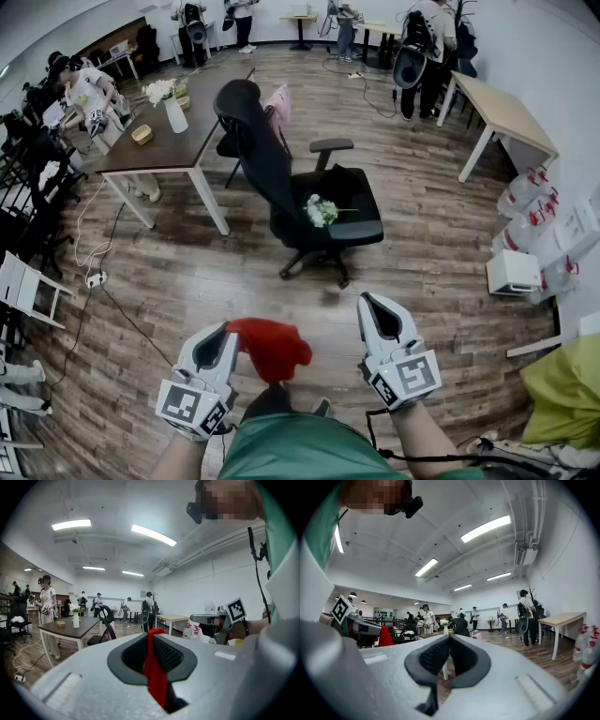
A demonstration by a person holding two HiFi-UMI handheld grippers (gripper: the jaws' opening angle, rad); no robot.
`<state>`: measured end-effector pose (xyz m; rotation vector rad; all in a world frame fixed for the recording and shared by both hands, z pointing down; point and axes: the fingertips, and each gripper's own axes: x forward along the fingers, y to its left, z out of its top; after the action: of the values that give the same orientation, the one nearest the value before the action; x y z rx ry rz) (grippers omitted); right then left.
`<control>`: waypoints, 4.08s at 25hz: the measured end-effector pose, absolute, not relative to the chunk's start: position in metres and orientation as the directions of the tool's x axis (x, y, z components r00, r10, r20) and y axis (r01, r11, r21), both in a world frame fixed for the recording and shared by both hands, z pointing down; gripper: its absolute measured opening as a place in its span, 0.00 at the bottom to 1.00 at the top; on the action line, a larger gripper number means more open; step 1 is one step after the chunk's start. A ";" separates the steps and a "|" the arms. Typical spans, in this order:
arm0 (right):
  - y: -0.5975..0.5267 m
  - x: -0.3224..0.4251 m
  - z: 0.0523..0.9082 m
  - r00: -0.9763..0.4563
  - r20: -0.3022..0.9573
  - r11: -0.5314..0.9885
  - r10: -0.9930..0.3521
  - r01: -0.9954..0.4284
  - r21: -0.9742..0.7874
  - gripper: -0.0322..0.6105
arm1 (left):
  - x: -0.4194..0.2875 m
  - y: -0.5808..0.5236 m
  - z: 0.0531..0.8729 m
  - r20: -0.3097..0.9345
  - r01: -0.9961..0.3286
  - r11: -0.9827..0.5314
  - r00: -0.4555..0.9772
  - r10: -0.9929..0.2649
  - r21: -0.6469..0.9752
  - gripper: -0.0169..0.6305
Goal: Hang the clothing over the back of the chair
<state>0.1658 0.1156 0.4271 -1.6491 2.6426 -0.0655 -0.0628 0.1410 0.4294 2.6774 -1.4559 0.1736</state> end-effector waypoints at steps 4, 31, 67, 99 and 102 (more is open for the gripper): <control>0.120 0.162 0.421 -0.451 0.003 0.450 -0.893 -0.892 -0.036 0.06 | -0.055 0.148 0.430 0.132 -0.832 -0.553 0.554 -0.822 0.048 0.09; 0.059 0.102 0.421 -0.279 0.064 0.276 -0.958 -0.959 -0.059 0.06 | -0.099 0.052 0.379 -0.050 -0.663 -0.748 0.746 -0.664 0.033 0.09; -0.150 0.155 0.431 -0.393 0.073 0.379 -0.917 -0.913 -0.153 0.05 | -0.016 -0.193 0.269 -0.110 -0.685 -0.720 0.728 -0.676 -0.107 0.09; -0.246 0.241 0.462 -0.153 0.152 0.120 -0.977 -0.971 -0.209 0.06 | -0.059 -0.512 0.191 -0.145 -0.827 -0.530 0.558 -0.817 -0.189 0.09; -0.262 0.220 0.467 -0.184 0.167 0.149 -0.969 -0.968 -0.203 0.06 | -0.118 -0.523 0.186 -0.172 -0.871 -0.463 0.488 -0.856 -0.167 0.09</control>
<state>0.2204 -0.2618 0.4670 -2.0045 2.3781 -0.4165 -0.1176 -0.5233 0.1856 2.9042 -1.7163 -0.1073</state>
